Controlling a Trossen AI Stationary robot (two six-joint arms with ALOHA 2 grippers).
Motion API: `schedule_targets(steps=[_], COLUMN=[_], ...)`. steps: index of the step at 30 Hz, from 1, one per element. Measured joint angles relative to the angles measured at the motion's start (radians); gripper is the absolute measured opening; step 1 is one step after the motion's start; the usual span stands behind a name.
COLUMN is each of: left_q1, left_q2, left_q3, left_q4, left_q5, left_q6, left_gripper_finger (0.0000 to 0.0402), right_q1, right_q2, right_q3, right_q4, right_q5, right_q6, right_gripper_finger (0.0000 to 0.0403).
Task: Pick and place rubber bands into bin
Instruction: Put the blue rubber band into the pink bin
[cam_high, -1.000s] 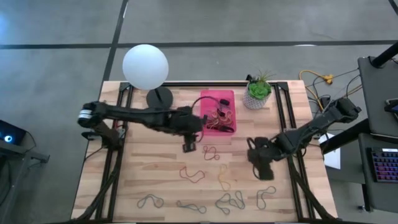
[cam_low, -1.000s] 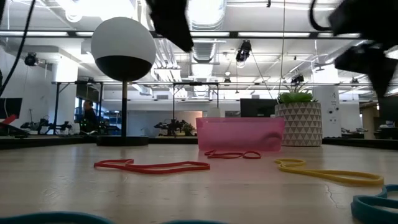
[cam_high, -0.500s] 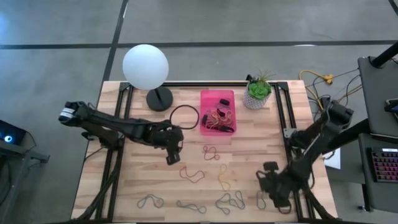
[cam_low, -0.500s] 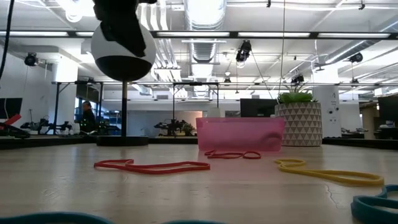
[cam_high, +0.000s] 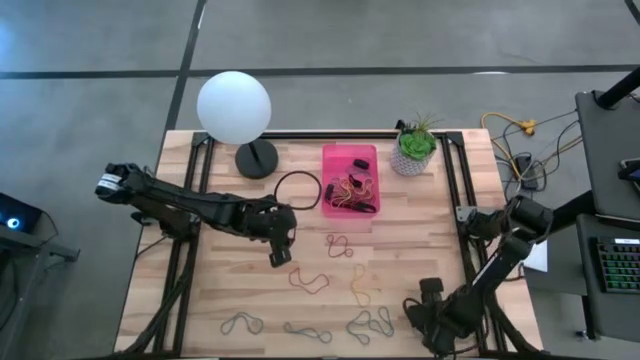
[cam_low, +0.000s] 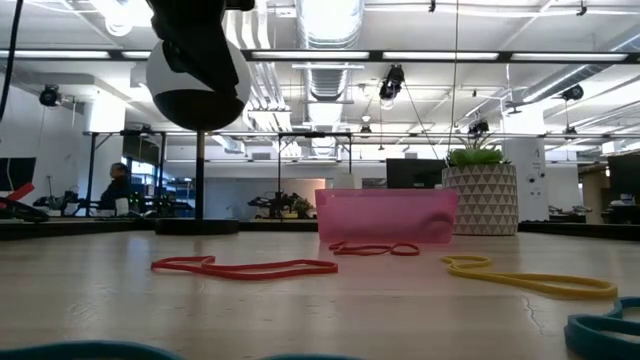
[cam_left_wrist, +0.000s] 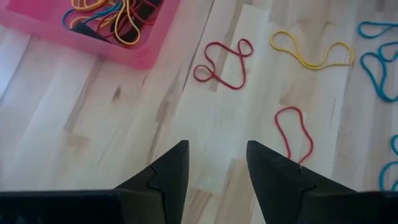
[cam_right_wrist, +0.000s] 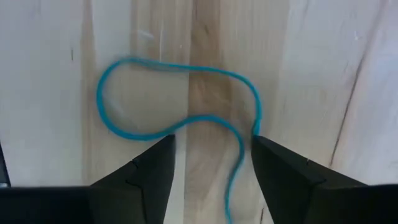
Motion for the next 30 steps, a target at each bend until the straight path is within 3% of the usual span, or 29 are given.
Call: schedule_targets(steps=[9,18,30], left_q1=[0.0,0.0,-0.002], left_q2=[0.0,0.0,0.0], left_q3=[0.0,0.001,0.006], left_q4=[0.013,0.029,0.044], left_q5=[0.0,0.001,0.001], left_q6=[-0.001,-0.009,-0.011], left_gripper_finger=[0.0146,0.0146,0.0146], right_q1=[-0.001,-0.003,-0.006], right_q2=[-0.005,-0.015,-0.021], right_q3=[-0.005,-0.059,-0.103], right_q4=[-0.011,-0.009,0.084], right_q5=[0.077,0.078,0.041], right_q6=[0.0,-0.001,0.062], right_gripper_finger=[0.0183,0.0157,0.0075])
